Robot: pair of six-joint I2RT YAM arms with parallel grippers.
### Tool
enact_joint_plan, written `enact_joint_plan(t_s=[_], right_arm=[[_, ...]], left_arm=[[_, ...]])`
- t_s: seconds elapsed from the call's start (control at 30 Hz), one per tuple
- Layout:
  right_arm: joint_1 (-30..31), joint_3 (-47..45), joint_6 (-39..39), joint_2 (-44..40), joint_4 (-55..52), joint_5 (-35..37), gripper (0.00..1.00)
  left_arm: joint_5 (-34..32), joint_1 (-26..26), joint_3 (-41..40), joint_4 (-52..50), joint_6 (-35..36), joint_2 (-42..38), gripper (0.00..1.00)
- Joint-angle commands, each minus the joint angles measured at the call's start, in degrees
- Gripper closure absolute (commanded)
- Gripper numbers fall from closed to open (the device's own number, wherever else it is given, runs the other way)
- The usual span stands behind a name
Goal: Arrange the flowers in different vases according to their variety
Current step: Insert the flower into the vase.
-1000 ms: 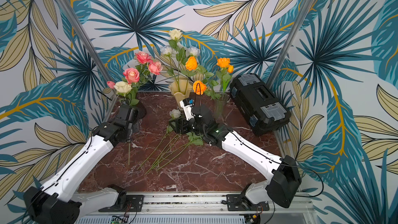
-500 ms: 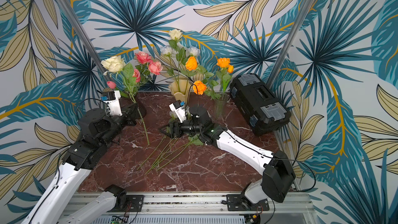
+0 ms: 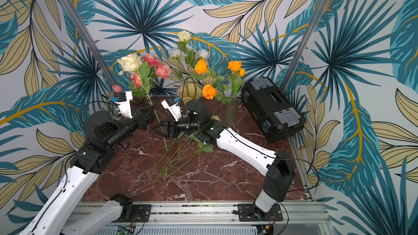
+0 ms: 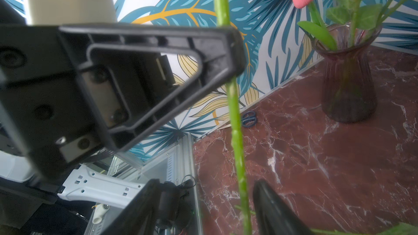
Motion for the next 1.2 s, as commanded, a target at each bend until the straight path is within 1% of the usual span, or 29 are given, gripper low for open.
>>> enact_joint_plan(t_s=[0.0, 0.17, 0.27, 0.33, 0.43, 0.63, 0.7, 0.83, 0.93, 1.0, 1.03, 1.13, 1.17], right_arm=[[0.20, 1.42, -2.53, 1.60, -2.51, 1.20, 0.34], [0.20, 3.16, -3.73, 2.44, -2.93, 4.34, 0.43], [0.20, 4.27, -4.14, 2.97, -3.29, 4.89, 0.50], [0.24, 4.92, -4.19, 3.26, -3.50, 5.10, 0.52], [0.09, 5.40, -4.22, 3.43, -3.34, 5.91, 0.59], [0.02, 6.88, -4.44, 4.09, -3.68, 6.51, 0.66], [-0.07, 7.17, -4.46, 4.23, -3.78, 6.89, 0.69], [-0.13, 7.17, -4.37, 3.97, -3.60, 7.46, 0.73], [-0.16, 7.02, -4.40, 3.73, -3.54, 8.04, 0.79], [-0.15, 6.99, -4.38, 3.61, -3.34, 8.14, 0.80], [-0.16, 7.00, -4.22, 3.61, -3.28, 8.30, 0.83], [-0.11, 7.25, -4.13, 3.52, -3.37, 8.76, 1.00], [-0.15, 7.26, -4.25, 3.52, -3.40, 8.88, 1.00]], left_arm=[[2.58, -0.02, 0.27, 2.81, -0.39, 0.20, 1.00], [2.69, -0.05, 0.07, 2.54, 0.31, 0.29, 1.00], [2.77, -0.01, 0.11, 2.27, 0.83, 0.40, 1.00], [2.80, -0.05, 0.01, 2.11, 1.18, 0.51, 1.00], [3.04, 0.02, -0.07, 1.74, 1.56, 0.51, 1.00], [3.16, 0.00, -0.25, 1.12, 2.33, 0.21, 1.00], [3.20, -0.03, -0.30, 1.04, 2.47, 0.13, 1.00], [3.26, -0.04, -0.46, 0.56, 2.82, -0.02, 1.00], [3.05, -0.01, -0.59, 0.51, 2.97, -0.23, 1.00], [3.26, -0.05, -0.67, 0.46, 3.00, -0.31, 1.00], [3.30, -0.05, -0.69, 0.38, 3.08, -0.32, 1.00], [3.31, -0.05, -0.82, 0.38, 3.22, -0.33, 1.00], [3.31, -0.04, -0.90, 0.42, 3.17, -0.31, 1.00]])
